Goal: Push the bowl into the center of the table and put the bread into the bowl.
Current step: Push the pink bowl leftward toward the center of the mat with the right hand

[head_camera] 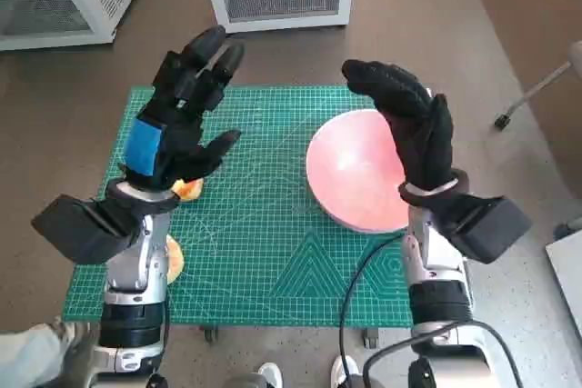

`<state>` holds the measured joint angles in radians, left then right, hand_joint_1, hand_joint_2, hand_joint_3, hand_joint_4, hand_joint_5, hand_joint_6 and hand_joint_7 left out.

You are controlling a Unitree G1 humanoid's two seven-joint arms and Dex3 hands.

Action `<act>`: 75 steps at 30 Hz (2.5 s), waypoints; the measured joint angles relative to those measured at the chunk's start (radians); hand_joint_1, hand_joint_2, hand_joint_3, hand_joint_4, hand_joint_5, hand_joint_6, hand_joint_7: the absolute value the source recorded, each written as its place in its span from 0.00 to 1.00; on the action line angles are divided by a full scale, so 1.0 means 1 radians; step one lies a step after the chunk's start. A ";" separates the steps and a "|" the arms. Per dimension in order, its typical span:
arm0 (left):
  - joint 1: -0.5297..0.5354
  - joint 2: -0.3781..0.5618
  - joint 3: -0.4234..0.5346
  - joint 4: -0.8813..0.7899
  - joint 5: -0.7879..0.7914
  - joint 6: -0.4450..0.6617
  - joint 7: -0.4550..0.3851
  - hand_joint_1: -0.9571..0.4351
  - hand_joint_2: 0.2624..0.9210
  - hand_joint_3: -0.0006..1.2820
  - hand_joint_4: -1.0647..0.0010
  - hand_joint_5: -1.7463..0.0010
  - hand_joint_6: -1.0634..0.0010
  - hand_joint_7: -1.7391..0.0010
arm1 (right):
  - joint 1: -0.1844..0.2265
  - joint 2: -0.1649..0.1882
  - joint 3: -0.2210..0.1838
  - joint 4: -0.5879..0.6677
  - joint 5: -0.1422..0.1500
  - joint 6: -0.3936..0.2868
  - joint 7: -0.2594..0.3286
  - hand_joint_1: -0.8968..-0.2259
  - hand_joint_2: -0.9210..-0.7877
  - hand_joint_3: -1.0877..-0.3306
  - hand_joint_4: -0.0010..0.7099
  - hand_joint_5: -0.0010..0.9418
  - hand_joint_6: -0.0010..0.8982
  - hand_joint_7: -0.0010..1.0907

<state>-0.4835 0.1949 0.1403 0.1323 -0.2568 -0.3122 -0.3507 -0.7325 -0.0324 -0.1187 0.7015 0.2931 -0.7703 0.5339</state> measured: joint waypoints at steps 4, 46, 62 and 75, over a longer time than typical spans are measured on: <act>0.000 0.000 0.002 -0.003 0.000 0.002 0.000 0.32 1.00 0.23 0.70 1.00 0.90 0.73 | 0.000 0.001 0.000 0.000 0.002 0.003 0.000 0.46 0.00 0.55 0.33 0.00 0.34 0.02; 0.001 0.003 0.029 -0.023 -0.025 0.012 -0.007 0.30 1.00 0.22 0.71 1.00 0.89 0.75 | 0.004 0.001 -0.001 -0.019 0.019 0.006 0.001 0.45 0.00 0.54 0.33 0.00 0.34 0.01; 0.026 0.001 0.029 -0.036 -0.024 0.003 -0.006 0.29 1.00 0.22 0.72 1.00 0.88 0.75 | -0.038 -0.122 -0.130 0.174 0.008 -0.028 -0.102 0.49 0.00 0.50 0.32 0.00 0.36 0.02; 0.037 -0.002 0.027 -0.036 -0.018 -0.014 0.004 0.28 1.00 0.23 0.72 1.00 0.88 0.76 | -0.085 -0.225 -0.183 0.433 -0.070 -0.045 -0.279 0.51 0.00 0.48 0.29 0.00 0.35 0.02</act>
<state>-0.4467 0.1931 0.1670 0.0959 -0.2743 -0.3261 -0.3465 -0.8174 -0.2573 -0.3015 1.1341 0.2229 -0.8156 0.2545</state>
